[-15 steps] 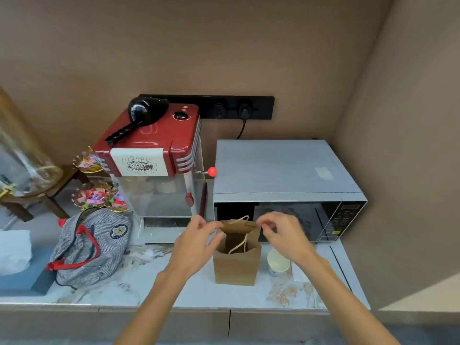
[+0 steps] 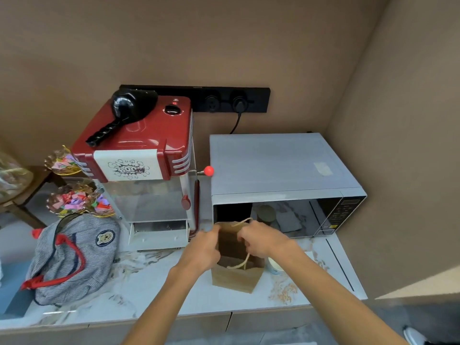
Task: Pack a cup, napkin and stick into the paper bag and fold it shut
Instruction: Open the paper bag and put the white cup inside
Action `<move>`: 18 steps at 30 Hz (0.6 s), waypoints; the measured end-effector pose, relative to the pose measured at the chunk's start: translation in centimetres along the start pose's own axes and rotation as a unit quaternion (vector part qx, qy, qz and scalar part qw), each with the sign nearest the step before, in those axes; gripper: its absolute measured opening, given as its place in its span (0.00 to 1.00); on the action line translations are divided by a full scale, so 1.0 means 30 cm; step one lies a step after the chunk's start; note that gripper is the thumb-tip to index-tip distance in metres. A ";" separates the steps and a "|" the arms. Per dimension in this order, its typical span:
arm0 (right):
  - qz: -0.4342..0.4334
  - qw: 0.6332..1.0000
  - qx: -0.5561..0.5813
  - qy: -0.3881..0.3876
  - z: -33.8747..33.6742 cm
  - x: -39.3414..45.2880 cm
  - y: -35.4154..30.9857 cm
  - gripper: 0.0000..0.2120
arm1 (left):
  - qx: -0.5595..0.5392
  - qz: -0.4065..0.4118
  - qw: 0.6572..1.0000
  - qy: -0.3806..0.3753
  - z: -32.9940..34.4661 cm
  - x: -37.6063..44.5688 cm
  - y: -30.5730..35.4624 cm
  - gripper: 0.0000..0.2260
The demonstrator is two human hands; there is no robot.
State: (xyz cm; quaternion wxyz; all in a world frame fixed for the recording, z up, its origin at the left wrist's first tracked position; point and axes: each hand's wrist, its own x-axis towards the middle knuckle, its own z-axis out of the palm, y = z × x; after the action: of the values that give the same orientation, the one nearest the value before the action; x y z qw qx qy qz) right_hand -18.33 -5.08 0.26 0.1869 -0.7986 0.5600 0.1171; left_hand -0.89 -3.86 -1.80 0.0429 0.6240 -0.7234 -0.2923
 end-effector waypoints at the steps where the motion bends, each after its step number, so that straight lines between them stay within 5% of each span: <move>1: 0.026 1.000 -0.008 -0.013 0.009 0.009 0.004 0.12 | -0.013 0.000 1.000 -0.004 0.000 -0.001 -0.013 0.30; 9: 0.139 0.981 0.108 -0.076 0.095 0.080 -0.071 0.18 | -0.044 0.007 0.997 -0.057 0.016 -0.034 -0.015 0.36; 12: 0.133 0.972 0.061 -0.182 0.091 0.112 -0.120 0.20 | -0.045 0.005 0.997 -0.059 0.022 -0.040 -0.010 0.36; 18: 0.120 0.969 0.009 -0.215 0.111 0.131 -0.137 0.23 | -0.043 -0.005 0.996 -0.079 0.026 -0.049 -0.013 0.38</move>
State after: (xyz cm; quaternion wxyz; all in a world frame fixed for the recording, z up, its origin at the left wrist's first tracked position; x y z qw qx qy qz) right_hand -13.04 -5.74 -3.61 0.2949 -0.6797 0.5995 0.3026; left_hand -0.55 -2.24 -2.17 0.0114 0.6006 -0.7078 -0.3718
